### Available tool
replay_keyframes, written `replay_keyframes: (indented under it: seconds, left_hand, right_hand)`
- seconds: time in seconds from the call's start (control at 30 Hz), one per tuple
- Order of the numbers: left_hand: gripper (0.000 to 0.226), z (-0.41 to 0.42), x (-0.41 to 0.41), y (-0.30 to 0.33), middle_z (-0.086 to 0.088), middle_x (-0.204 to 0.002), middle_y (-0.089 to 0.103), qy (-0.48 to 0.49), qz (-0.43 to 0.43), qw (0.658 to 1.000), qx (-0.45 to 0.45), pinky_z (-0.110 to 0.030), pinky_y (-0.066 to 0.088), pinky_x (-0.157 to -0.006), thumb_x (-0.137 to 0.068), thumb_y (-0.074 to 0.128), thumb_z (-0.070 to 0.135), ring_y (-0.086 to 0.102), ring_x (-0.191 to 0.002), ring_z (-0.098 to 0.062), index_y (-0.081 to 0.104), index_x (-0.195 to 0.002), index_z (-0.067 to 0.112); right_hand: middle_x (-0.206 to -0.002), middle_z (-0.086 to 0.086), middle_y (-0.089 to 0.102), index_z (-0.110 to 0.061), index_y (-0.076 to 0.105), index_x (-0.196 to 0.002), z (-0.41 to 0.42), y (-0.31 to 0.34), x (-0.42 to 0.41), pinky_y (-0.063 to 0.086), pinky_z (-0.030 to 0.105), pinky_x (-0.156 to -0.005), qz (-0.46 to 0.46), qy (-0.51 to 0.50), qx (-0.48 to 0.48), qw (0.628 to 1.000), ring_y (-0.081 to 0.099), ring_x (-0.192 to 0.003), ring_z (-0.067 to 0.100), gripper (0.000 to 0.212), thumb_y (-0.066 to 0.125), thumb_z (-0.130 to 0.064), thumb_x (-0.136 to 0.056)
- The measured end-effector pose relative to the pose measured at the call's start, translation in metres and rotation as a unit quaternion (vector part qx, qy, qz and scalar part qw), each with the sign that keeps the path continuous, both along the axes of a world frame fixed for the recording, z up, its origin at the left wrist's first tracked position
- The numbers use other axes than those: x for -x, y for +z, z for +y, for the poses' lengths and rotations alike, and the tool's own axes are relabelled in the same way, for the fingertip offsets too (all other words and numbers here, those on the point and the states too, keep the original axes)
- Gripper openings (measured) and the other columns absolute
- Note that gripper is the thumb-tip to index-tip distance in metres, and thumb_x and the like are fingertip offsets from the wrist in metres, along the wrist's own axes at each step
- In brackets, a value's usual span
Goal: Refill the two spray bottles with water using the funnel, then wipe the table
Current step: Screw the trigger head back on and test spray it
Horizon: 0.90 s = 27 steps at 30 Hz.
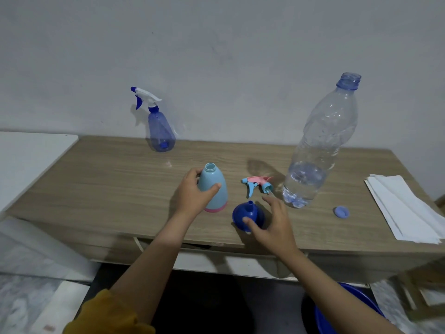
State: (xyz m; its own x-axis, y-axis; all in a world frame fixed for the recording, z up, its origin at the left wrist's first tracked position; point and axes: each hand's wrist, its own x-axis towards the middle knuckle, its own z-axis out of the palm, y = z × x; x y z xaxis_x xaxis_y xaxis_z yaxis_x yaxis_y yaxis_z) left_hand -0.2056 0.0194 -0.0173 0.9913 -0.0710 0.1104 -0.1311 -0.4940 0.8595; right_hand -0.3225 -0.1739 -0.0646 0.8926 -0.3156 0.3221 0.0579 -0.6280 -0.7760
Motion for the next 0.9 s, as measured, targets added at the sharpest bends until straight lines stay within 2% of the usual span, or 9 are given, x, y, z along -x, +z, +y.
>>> replay_keyframes:
  seconds: [0.03, 0.1, 0.17, 0.27, 0.33, 0.47, 0.63, 0.73, 0.9]
  left_hand:
    - [0.058, 0.000, 0.000, -0.001, 0.011, -0.112, 0.062, -0.001, -0.002, 1.000, 0.001, -0.043, 0.055, -0.081, -0.060, 0.072, 0.056, 0.061, -0.098, -0.010, 0.054, -0.111, 0.034]
    - [0.057, 0.000, 0.000, -0.002, 0.011, -0.114, 0.061, -0.001, -0.004, 1.000, 0.004, -0.042, 0.055, -0.082, -0.062, 0.072, 0.055, 0.060, -0.099, -0.010, 0.054, -0.111, 0.034]
    - [0.055, 0.000, 0.000, -0.003, 0.010, -0.115, 0.060, -0.001, -0.004, 1.000, 0.010, -0.041, 0.055, -0.082, -0.065, 0.075, 0.050, 0.060, -0.100, -0.011, 0.055, -0.113, 0.031]
    - [0.054, 0.000, -0.001, -0.003, 0.007, -0.116, 0.060, -0.005, -0.004, 1.000, 0.015, -0.037, 0.055, -0.081, -0.069, 0.078, 0.043, 0.059, -0.101, -0.012, 0.055, -0.115, 0.028]
    - [0.054, 0.000, -0.001, -0.004, 0.008, -0.115, 0.060, -0.007, -0.004, 1.000, 0.016, -0.037, 0.056, -0.080, -0.069, 0.078, 0.043, 0.059, -0.101, -0.011, 0.055, -0.115, 0.028]
    - [0.052, 0.000, 0.001, -0.004, 0.011, -0.114, 0.059, -0.002, -0.003, 1.000, 0.018, -0.040, 0.056, -0.081, -0.066, 0.076, 0.049, 0.059, -0.100, -0.009, 0.052, -0.110, 0.037]
    - [0.052, 0.000, 0.000, -0.006, 0.011, -0.114, 0.059, 0.002, 0.000, 1.000, 0.018, -0.043, 0.055, -0.083, -0.063, 0.075, 0.052, 0.059, -0.100, -0.009, 0.051, -0.108, 0.039]
    - [0.055, 0.000, -0.001, -0.006, 0.013, -0.113, 0.060, 0.006, 0.003, 1.000, 0.012, -0.043, 0.055, -0.082, -0.059, 0.071, 0.059, 0.059, -0.100, -0.009, 0.050, -0.107, 0.041]
    - [0.054, 0.001, -0.001, -0.007, 0.015, -0.112, 0.061, 0.005, 0.007, 1.000, 0.008, -0.043, 0.057, -0.079, -0.058, 0.071, 0.064, 0.061, -0.099, -0.008, 0.048, -0.105, 0.046]
  right_hand:
    - [-0.114, -0.003, 0.054, -0.009, 0.056, -0.118, -0.004, 0.006, -0.003, 0.039, 0.008, -0.089, -0.032, -0.007, 0.004, 0.999, 0.049, -0.107, 0.006, 0.058, 0.072, -0.044, -0.075]
    - [-0.107, 0.001, 0.060, -0.008, 0.060, -0.112, -0.012, 0.018, -0.015, 0.045, 0.018, -0.088, -0.076, -0.028, 0.017, 0.997, 0.055, -0.101, 0.009, 0.040, 0.071, -0.030, -0.081]
    - [-0.107, 0.006, 0.061, -0.007, 0.061, -0.112, -0.016, 0.028, -0.036, 0.046, 0.026, -0.086, -0.064, -0.056, 0.028, 0.996, 0.057, -0.101, 0.016, 0.030, 0.067, -0.016, -0.085]
    - [-0.127, 0.015, 0.054, -0.006, 0.051, -0.131, -0.018, 0.037, -0.068, 0.042, 0.034, -0.095, 0.071, -0.070, 0.071, 0.992, 0.051, -0.118, 0.029, 0.042, 0.057, -0.016, -0.090]
    - [-0.130, 0.017, 0.053, -0.007, 0.046, -0.134, -0.020, 0.040, -0.085, 0.041, 0.039, -0.095, 0.168, -0.061, 0.120, 0.976, 0.048, -0.120, 0.034, 0.046, 0.056, -0.018, -0.090]
    - [-0.110, 0.012, 0.064, -0.008, 0.053, -0.117, -0.021, 0.046, -0.104, 0.048, 0.035, -0.073, 0.288, -0.053, 0.146, 0.945, 0.061, -0.098, 0.029, 0.033, 0.060, -0.015, -0.086]
    - [-0.104, 0.011, 0.065, -0.006, 0.055, -0.112, -0.025, 0.052, -0.117, 0.050, 0.033, -0.072, 0.342, -0.013, 0.163, 0.925, 0.060, -0.088, 0.024, 0.029, 0.062, -0.012, -0.085]
    - [-0.098, 0.008, 0.062, -0.005, 0.056, -0.110, -0.027, 0.055, -0.120, 0.052, 0.032, -0.075, 0.362, 0.013, 0.172, 0.916, 0.061, -0.090, 0.023, 0.026, 0.062, -0.013, -0.086]
    - [-0.096, 0.008, 0.061, -0.006, 0.056, -0.108, -0.030, 0.056, -0.124, 0.053, 0.033, -0.069, 0.339, 0.012, 0.167, 0.926, 0.059, -0.083, 0.022, 0.028, 0.064, -0.016, -0.083]
